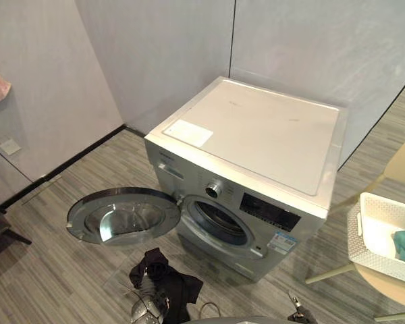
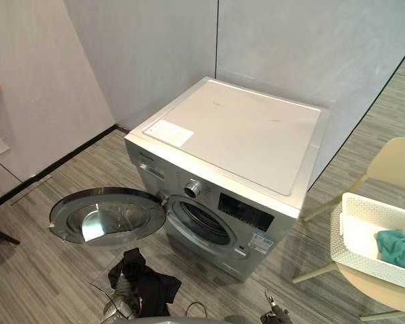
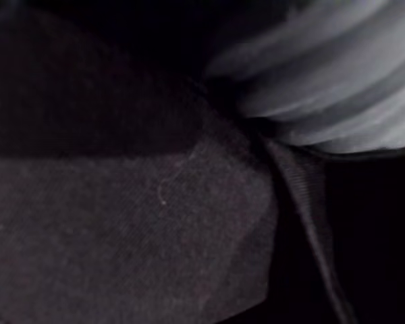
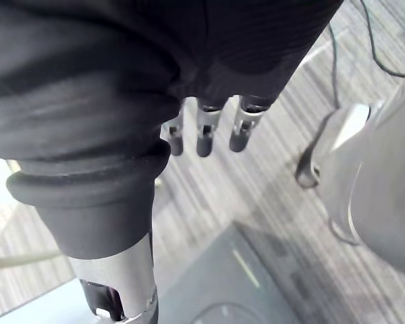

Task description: Pick up the laundry basket with both hands and put the clothes into the washing machine.

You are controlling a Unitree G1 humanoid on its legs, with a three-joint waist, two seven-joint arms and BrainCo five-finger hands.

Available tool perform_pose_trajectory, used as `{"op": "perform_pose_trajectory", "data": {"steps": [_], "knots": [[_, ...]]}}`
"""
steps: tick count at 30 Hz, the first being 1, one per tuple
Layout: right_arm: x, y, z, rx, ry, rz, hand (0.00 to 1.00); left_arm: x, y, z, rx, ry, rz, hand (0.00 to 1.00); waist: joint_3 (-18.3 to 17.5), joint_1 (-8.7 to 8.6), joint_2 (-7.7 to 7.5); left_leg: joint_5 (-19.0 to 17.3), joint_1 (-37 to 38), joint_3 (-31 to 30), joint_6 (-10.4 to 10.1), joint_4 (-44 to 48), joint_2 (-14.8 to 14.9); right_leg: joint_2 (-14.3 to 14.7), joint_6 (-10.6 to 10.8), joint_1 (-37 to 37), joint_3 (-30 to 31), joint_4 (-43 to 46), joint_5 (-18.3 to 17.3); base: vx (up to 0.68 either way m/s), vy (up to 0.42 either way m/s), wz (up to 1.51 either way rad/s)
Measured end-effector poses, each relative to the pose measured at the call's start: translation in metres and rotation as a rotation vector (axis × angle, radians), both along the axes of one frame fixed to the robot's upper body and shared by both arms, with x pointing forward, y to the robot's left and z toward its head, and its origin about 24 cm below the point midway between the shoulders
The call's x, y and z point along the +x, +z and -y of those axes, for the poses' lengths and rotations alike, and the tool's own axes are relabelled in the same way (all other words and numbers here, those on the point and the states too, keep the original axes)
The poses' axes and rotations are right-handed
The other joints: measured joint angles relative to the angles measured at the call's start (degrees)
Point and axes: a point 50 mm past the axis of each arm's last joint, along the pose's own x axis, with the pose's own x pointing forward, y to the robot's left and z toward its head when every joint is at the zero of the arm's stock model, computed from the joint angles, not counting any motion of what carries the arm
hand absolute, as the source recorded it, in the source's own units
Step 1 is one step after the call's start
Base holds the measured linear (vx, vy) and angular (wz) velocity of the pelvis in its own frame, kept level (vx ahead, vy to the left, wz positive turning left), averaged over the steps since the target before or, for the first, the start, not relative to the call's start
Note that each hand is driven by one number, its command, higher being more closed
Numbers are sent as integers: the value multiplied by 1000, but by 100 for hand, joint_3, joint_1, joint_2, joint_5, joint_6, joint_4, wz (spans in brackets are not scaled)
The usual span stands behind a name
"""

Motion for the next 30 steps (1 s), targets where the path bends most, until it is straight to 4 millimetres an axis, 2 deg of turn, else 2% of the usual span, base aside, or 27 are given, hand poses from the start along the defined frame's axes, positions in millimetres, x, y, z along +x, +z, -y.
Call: {"op": "perform_pose_trajectory", "data": {"steps": [1,2,3,4,5,6,7,8,10,12,13,14,15,16,17,18,19,20,21,23,25,27,29,30], "knots": [[-2,-1,-1,7,14,-13,0,6,3,5,3,-44,23,100,70,57,-63,15,-138,-134,-1,733,36,-31,13,122,131,7,-69,116,-69,-24],[-1,-1,0,7,15,-12,0,7,4,6,4,-58,30,100,96,88,-36,14,-287,-274,4,1200,77,-37,30,196,168,5,-106,103,-56,-26],[-2,-1,0,10,8,-13,0,13,8,9,4,-84,59,100,120,33,-18,71,-735,-667,70,2232,137,-76,2,311,186,20,-164,85,-14,-27],[-2,-1,3,6,9,-15,0,19,14,9,7,-100,106,100,182,70,100,416,-1151,-1185,-51,3186,140,-72,-19,396,316,48,-206,105,45,-40],[-2,-1,5,1,25,-16,0,21,17,9,11,-103,127,100,190,107,128,653,-1313,-1401,-142,3530,109,-63,-26,417,444,61,-215,104,80,-80],[2,0,7,-6,69,-17,0,23,21,6,22,-96,157,100,249,216,62,1070,-1620,-1678,-172,4192,55,-85,-53,525,675,16,-220,112,132,-87],[4,1,10,-20,98,-18,0,23,22,6,25,-104,165,100,247,244,146,907,-1784,-1812,-147,4556,49,-84,-54,583,812,-31,-220,138,152,-96],[9,3,12,-34,126,-5,0,21,23,5,28,-101,170,100,243,244,198,538,-1909,-1881,18,4627,73,-112,-35,625,990,-77,-221,145,167,-75],[20,6,8,-49,190,18,0,20,25,3,25,-76,183,100,230,257,157,170,-1985,-1968,203,4040,257,-182,56,606,1276,-149,-180,229,220,-83],[31,7,2,-41,205,43,0,19,25,-1,26,-63,181,100,217,261,81,104,-1879,-2267,312,2932,430,-291,129,581,1560,-205,-180,291,340,-79],[36,7,-1,-32,193,56,0,19,25,0,26,-67,180,100,209,245,22,97,-1751,-2541,330,2105,416,-427,258,573,1690,-249,-216,218,303,-48],[34,7,0,-29,171,55,0,19,25,1,25,-74,179,100,190,241,14,127,-1642,-2728,313,1670,357,-502,380,558,1725,-248,-241,241,453,-62],[29,6,10,-38,120,36,0,19,24,7,19,-102,174,100,124,257,169,435,-1383,-3093,-202,873,279,-622,619,558,1818,-259,-343,185,400,-49],[27,5,11,-32,101,23,0,18,22,9,12,-110,164,100,84,258,179,182,-1283,-3029,-570,806,259,-698,718,564,1863,-281,-376,307,693,-19],[24,2,8,-5,68,2,0,18,20,9,18,-129,149,100,42,140,39,-111,-1195,-2896,-577,585,0,-995,892,569,1831,-303,-302,190,481,21],[18,-1,2,22,37,-15,0,23,22,5,43,-161,156,100,68,91,-77,-58,-1192,-2864,-499,583,-237,-1216,1124,558,1841,-322,-133,187,513,28],[14,-2,-1,40,0,-27,0,22,21,4,66,-219,150,100,49,98,-101,-61,-1129,-2792,-483,590,-357,-1332,1355,565,1858,-382,238,76,274,5],[13,-3,0,41,-11,-27,0,21,21,5,76,-255,147,100,27,102,-122,-62,-1068,-2747,-477,587,-384,-1364,1421,578,1871,-400,437,75,282,-21],[12,-2,1,40,-23,-26,0,17,20,8,86,-306,138,100,-3,111,-31,-86,-1002,-2590,-421,567,-399,-1395,1421,544,1915,-433,742,50,210,-47],[16,-1,2,34,-9,-12,0,16,20,17,78,-360,139,100,-69,169,-44,-174,-899,-2275,-234,470,-409,-1445,1419,372,2100,-441,1050,25,151,-65],[24,2,3,11,51,11,0,26,29,31,76,-428,199,100,-67,239,-4,-197,-950,-1882,-120,420,-421,-1495,1412,30,2136,-446,1393,-42,73,-88],[29,3,3,0,91,23,0,37,38,44,83,-502,257,100,-56,235,10,-198,-945,-1660,-77,428,-378,-1491,1414,-159,1978,-442,1683,-58,15,-68],[34,5,1,-13,138,38,0,53,51,63,65,-568,339,100,22,229,65,-238,-958,-1496,-25,431,-185,-1359,1293,-297,1572,-457,1991,-101,-22,-50],[35,5,0,-15,152,42,0,56,54,67,62,-585,356,100,32,227,61,-253,-985,-1490,-8,433,-128,-1316,1285,-335,1436,-458,1996,-136,-66,-46]]}}
